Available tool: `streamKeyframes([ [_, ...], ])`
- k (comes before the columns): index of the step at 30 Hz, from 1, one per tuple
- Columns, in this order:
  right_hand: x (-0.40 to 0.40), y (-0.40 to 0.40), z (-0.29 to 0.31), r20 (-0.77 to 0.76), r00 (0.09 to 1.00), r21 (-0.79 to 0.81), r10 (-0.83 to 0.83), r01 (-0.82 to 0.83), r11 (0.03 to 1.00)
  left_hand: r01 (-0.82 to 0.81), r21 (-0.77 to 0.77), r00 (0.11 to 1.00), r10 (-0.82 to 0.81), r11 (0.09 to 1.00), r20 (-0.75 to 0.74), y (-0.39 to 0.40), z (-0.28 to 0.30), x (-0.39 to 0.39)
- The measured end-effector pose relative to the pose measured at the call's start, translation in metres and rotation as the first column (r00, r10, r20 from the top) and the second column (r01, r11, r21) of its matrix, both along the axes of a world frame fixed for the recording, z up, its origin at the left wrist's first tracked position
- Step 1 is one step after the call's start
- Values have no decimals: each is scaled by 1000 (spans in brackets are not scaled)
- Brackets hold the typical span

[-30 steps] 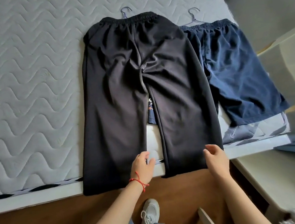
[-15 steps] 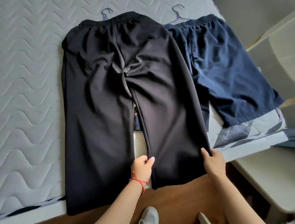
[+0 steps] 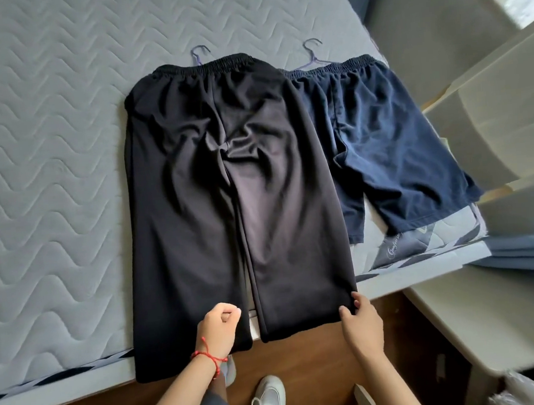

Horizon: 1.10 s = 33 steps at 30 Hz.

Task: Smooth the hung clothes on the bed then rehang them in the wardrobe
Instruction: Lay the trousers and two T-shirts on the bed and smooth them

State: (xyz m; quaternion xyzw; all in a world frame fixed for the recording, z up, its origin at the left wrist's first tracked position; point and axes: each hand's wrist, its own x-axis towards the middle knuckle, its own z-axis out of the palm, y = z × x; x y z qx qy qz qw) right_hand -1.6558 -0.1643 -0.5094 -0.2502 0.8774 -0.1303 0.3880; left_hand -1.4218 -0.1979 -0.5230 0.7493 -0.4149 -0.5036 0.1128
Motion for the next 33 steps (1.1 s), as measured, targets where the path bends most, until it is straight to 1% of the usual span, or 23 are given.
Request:
streamKeyframes([
  [6, 23, 14, 50, 132, 989, -28, 66, -63, 998, 77, -28, 997, -77, 997, -8, 11, 50, 31],
  [9, 28, 23, 74, 178, 979, -43, 94, -88, 995, 51, -34, 999, -52, 998, -5, 23, 74, 51],
  [12, 34, 36, 93, 211, 970, -22, 120, -118, 993, 16, -28, 1000, -16, 999, 15, 45, 94, 75],
  [18, 55, 59, 109, 253, 949, 15, 186, -196, 980, -124, 1, 992, 124, 992, 28, 106, 125, 129],
  [21, 78, 63, 111, 271, 934, 12, 232, -244, 970, -201, -3, 978, 201, 980, 52, 133, 136, 158],
  [23, 96, 66, 114, 288, 920, 4, 264, -277, 961, -268, -4, 963, 268, 963, 39, 152, 144, 175],
  [28, 153, 73, 117, 270, 875, 23, 401, -422, 906, -437, 15, 899, 437, 899, 18, 203, 155, 231],
  [33, 229, 90, 123, 264, 805, 64, 531, -564, 823, -592, 35, 806, 591, 805, 18, 273, 154, 301],
])
